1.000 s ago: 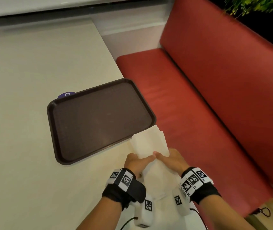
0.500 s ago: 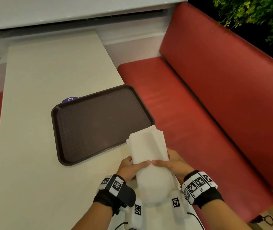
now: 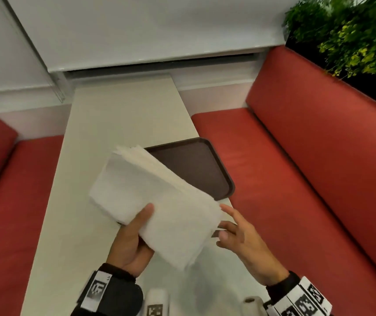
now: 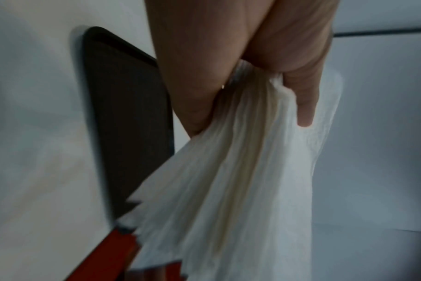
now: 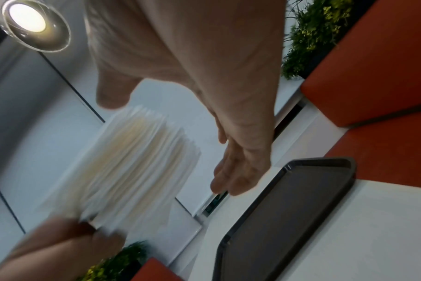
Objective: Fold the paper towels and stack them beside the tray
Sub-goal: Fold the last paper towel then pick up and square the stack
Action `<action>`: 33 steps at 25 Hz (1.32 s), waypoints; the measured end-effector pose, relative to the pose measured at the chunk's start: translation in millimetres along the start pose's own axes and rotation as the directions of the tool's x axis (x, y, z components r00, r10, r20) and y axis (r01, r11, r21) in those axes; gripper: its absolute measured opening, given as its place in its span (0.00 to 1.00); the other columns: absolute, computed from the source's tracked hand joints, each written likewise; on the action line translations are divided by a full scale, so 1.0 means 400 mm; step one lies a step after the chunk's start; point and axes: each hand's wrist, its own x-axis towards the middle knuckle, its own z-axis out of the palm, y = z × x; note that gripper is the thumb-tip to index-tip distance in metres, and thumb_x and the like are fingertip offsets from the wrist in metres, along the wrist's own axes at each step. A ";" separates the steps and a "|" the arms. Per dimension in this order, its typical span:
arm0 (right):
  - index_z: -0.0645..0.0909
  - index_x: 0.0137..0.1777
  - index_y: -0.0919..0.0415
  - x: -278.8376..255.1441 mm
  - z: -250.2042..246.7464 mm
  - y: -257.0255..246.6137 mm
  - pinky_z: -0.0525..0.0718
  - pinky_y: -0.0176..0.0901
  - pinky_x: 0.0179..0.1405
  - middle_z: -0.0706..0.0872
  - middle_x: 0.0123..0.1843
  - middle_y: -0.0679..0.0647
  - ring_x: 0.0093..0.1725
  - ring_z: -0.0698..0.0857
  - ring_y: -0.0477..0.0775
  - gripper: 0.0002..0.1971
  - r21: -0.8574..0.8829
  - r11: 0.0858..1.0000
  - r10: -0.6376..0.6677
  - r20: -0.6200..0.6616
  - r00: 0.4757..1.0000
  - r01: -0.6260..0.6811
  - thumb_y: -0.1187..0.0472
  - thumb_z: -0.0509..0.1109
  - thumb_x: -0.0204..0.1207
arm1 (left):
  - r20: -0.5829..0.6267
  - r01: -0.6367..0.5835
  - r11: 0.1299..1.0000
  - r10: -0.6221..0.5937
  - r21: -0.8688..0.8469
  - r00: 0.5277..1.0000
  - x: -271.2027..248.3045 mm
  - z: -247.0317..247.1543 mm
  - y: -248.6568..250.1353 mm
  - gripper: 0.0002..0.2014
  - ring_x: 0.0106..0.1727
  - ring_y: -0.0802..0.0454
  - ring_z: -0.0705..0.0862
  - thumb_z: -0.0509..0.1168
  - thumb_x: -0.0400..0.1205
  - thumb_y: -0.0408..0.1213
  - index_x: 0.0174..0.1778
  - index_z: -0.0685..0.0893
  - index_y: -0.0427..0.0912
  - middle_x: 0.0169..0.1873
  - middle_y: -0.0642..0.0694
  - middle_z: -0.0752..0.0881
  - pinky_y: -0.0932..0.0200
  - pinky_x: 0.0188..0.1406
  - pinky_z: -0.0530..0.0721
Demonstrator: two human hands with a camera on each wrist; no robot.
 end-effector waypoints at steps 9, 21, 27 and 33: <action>0.89 0.54 0.54 -0.108 0.124 -0.138 0.89 0.49 0.47 0.90 0.56 0.60 0.53 0.89 0.59 0.35 0.492 0.844 -0.204 -0.076 0.976 0.214 0.51 0.91 0.41 | 0.257 -0.409 0.897 0.361 0.168 0.896 -0.185 0.117 0.078 0.51 0.58 0.48 0.86 0.87 0.43 0.46 0.66 0.78 0.48 0.58 0.44 0.86 0.57 0.46 0.87; 0.79 0.69 0.64 -0.194 0.297 -0.152 0.64 0.65 0.78 0.79 0.71 0.66 0.69 0.80 0.67 0.30 0.786 0.608 -0.209 0.023 0.978 0.112 0.45 0.70 0.72 | 0.330 -0.630 0.743 0.549 0.228 0.768 -0.284 0.146 0.137 0.44 0.58 0.42 0.86 0.83 0.51 0.37 0.65 0.75 0.40 0.57 0.40 0.86 0.40 0.52 0.86; 0.84 0.63 0.68 -0.184 0.364 -0.096 0.85 0.60 0.59 0.84 0.65 0.68 0.62 0.85 0.68 0.30 0.754 0.620 -0.254 -0.065 0.965 0.215 0.57 0.79 0.60 | 0.216 -0.536 0.805 0.493 0.253 0.843 -0.293 0.090 0.138 0.34 0.53 0.42 0.88 0.83 0.47 0.41 0.52 0.86 0.50 0.51 0.44 0.90 0.41 0.48 0.86; 0.71 0.72 0.56 -0.185 0.272 -0.224 0.80 0.57 0.55 0.86 0.61 0.61 0.56 0.85 0.63 0.54 0.170 0.929 -0.325 -0.059 0.944 0.330 0.31 0.81 0.46 | 0.239 -0.192 0.981 0.186 0.004 0.953 -0.257 -0.004 0.207 0.44 0.50 0.37 0.88 0.87 0.37 0.44 0.54 0.87 0.48 0.50 0.39 0.89 0.33 0.52 0.84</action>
